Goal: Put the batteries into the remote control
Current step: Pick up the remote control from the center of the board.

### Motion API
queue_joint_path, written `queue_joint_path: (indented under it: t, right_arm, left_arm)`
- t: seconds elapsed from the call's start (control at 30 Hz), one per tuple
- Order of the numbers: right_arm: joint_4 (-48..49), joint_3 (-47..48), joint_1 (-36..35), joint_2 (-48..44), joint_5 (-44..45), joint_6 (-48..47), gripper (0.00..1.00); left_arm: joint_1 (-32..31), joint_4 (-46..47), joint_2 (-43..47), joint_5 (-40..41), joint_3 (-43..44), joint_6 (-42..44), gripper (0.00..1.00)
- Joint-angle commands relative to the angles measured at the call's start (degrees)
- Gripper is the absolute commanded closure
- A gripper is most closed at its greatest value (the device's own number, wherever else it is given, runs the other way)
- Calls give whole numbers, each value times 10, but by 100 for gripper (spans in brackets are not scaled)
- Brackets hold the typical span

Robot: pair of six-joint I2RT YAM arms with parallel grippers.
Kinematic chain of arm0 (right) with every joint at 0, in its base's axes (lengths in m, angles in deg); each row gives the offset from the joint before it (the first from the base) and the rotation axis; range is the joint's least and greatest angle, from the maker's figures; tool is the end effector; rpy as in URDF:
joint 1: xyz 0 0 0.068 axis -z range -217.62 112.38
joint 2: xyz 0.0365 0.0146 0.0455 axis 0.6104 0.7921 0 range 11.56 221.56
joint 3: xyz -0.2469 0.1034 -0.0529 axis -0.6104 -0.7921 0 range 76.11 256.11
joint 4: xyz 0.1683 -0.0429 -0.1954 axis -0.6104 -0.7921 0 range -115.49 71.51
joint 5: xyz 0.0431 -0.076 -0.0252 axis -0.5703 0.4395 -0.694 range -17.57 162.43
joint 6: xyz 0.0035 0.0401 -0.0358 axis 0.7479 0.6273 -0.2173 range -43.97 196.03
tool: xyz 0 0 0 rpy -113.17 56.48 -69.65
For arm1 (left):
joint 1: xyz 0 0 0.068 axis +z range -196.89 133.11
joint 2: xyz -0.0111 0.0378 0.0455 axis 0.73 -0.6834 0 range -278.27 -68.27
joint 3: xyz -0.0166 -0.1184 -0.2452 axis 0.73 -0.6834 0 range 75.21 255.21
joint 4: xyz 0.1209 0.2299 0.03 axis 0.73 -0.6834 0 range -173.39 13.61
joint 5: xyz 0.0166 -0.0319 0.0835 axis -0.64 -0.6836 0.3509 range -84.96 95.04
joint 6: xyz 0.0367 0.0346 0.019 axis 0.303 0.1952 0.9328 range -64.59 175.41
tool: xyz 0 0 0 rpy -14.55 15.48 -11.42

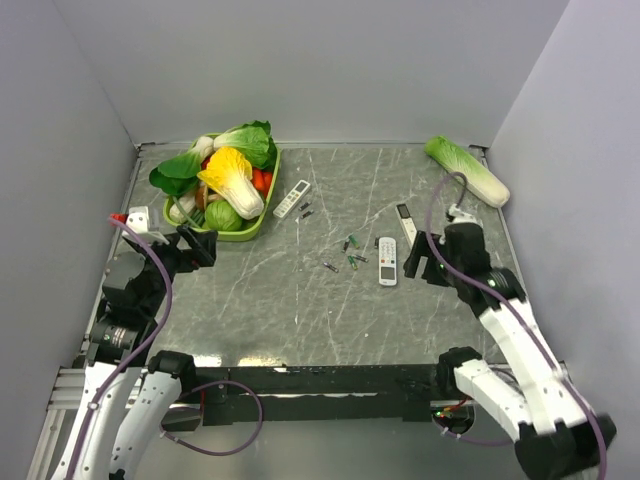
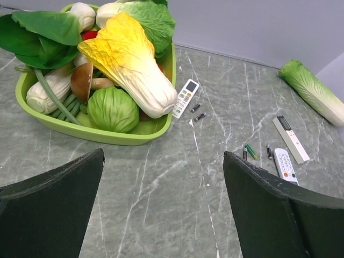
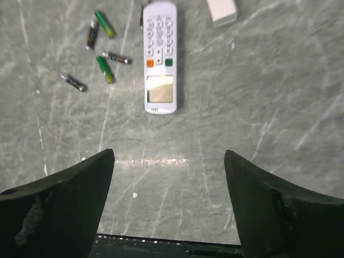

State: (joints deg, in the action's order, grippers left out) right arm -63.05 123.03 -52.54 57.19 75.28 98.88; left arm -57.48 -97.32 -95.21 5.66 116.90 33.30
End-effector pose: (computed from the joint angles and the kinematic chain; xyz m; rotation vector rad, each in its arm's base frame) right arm 0.1538 0.0391 0.2927 0.1870 2.3332 0.2723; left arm 0.1134 -0.0208 0.3418 -0.1783 1.6865 -0.4198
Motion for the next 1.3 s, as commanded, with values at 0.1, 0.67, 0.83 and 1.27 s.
queue_joint_path:
  t: [0.1,0.67,0.83,1.27]
  right_arm:
    - [85,31,-10,188,-62,18,16]
    - [122,155,-23,464,-41,7,15]
    - [112,177,-27,506,-29,6,16]
    - [116,185,-27,576,1,-6,35]
  left_arm:
    - [-5,7,8,17,2,9,3]
    - [-15,5,11,35,1,15,3]
    - [-20,5,10,35,1,15,3]
    - [-21,5,10,32,1,17,3]
